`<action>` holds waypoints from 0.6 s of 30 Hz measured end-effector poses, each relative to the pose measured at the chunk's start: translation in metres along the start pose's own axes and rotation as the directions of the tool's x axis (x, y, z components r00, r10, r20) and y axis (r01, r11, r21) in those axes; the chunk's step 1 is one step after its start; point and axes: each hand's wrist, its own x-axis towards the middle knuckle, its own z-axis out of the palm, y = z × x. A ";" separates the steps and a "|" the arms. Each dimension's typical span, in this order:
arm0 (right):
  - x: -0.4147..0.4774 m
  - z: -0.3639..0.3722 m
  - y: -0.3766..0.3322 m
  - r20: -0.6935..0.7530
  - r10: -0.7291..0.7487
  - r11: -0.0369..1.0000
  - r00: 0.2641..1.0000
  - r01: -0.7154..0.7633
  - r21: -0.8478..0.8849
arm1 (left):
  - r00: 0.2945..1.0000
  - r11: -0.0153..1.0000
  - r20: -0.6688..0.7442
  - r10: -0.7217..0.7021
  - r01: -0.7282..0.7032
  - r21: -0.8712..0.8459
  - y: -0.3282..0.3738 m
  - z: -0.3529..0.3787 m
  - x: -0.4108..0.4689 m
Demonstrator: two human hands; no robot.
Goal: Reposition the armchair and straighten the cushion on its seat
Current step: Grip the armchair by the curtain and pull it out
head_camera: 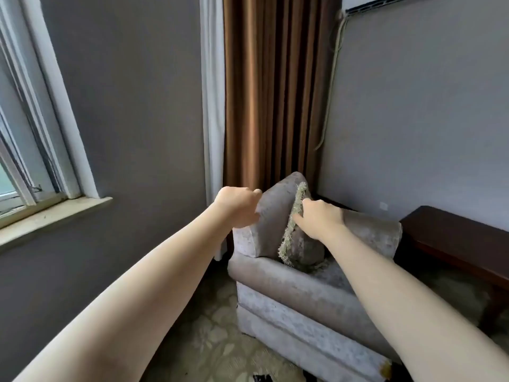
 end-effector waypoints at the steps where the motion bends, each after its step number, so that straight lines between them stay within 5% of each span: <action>1: 0.014 0.008 -0.006 0.008 0.002 1.000 1.000 -0.002 -0.003 | 1.000 1.000 0.006 -0.022 0.022 -0.012 -0.009 0.008 0.008; 9: 0.161 0.107 -0.081 -0.006 0.037 0.999 0.999 -0.037 -0.027 | 0.997 0.999 0.072 -0.003 0.000 0.034 -0.130 0.111 0.129; 18: 0.283 0.197 -0.135 0.088 0.237 0.971 0.967 -0.237 -0.011 | 0.974 0.979 0.111 0.198 -0.203 0.034 -0.230 0.192 0.265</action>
